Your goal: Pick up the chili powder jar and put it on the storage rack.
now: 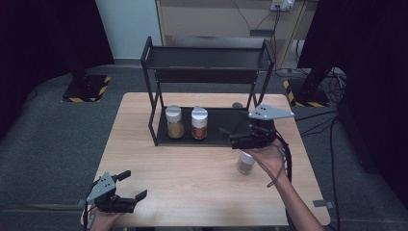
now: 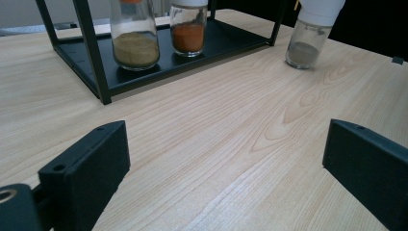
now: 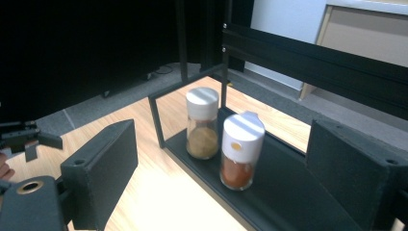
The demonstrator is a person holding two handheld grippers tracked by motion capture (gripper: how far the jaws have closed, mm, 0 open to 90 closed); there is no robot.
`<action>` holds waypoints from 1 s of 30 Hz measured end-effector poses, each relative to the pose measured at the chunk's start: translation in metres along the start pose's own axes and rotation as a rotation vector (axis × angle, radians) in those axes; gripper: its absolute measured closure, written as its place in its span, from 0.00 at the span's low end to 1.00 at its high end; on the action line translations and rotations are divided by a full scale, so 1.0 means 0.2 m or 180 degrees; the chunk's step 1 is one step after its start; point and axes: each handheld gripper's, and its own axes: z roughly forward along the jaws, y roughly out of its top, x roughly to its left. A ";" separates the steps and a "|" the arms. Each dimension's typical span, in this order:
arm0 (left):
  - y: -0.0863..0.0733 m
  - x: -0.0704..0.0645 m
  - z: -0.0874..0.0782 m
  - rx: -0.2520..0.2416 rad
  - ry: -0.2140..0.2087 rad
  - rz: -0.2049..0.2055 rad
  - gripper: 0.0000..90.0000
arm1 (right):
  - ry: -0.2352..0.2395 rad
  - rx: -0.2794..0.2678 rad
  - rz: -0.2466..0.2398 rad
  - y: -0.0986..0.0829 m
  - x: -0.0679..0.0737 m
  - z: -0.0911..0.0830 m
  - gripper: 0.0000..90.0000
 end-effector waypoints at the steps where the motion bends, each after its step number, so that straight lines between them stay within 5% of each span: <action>1: 0.00 0.00 0.00 0.0002 0.0000 0.0000 0.02 | -0.0020 -0.0001 0.0004 -0.01 0.00 -0.02 0.13; 15: 0.00 0.00 -0.01 -0.0016 0.0021 -0.0033 0.02 | -0.0171 -0.0014 -0.0047 -0.19 0.06 -0.27 0.12; 30: 0.00 0.00 -0.01 -0.0023 0.0028 -0.0033 0.02 | -0.0243 -0.0034 0.0081 -0.41 0.09 -0.47 0.11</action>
